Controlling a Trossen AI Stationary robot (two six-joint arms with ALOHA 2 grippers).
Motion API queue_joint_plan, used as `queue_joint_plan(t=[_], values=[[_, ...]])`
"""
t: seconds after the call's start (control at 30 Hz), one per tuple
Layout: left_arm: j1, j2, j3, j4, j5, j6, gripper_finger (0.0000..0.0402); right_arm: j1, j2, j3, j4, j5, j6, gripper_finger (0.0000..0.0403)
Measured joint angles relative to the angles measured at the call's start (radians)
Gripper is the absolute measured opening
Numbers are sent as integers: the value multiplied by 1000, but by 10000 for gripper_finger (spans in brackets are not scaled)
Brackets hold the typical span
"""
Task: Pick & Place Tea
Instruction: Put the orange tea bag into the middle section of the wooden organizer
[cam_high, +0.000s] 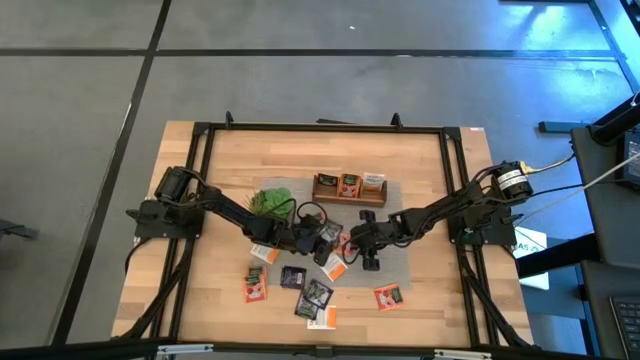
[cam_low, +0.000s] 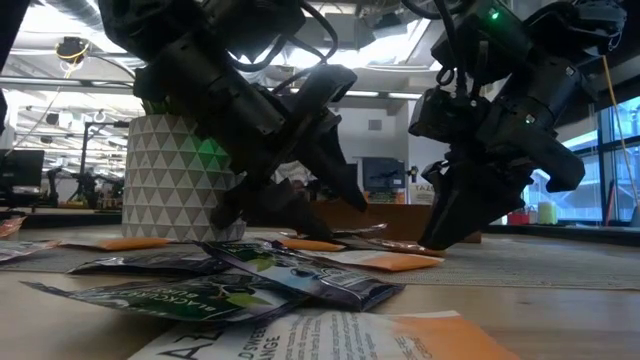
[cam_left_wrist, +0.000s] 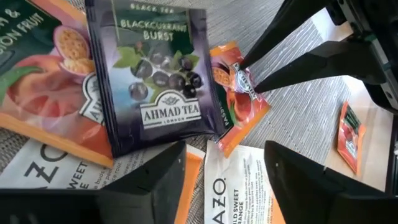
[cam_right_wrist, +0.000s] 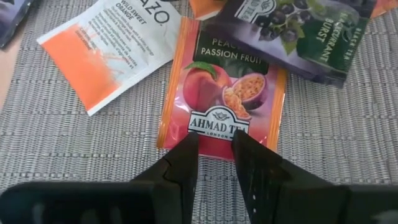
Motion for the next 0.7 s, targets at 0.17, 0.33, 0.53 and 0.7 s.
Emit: queue_joint_plan(t=[0.17, 0.33, 0.53, 0.7], values=[[0, 0, 0, -1, 6, -18, 231, 2, 0, 0, -5, -4, 5, 106], [1, 7, 1, 8, -26, -29, 233, 8, 0, 0, -6, -4, -2, 106], [34, 64, 2, 95, -4, -66, 233, 8, 0, 0, -6, -7, -1, 106], [43, 70, 2, 125, -7, -52, 233, 9, 0, 0, -6, -9, -1, 106]])
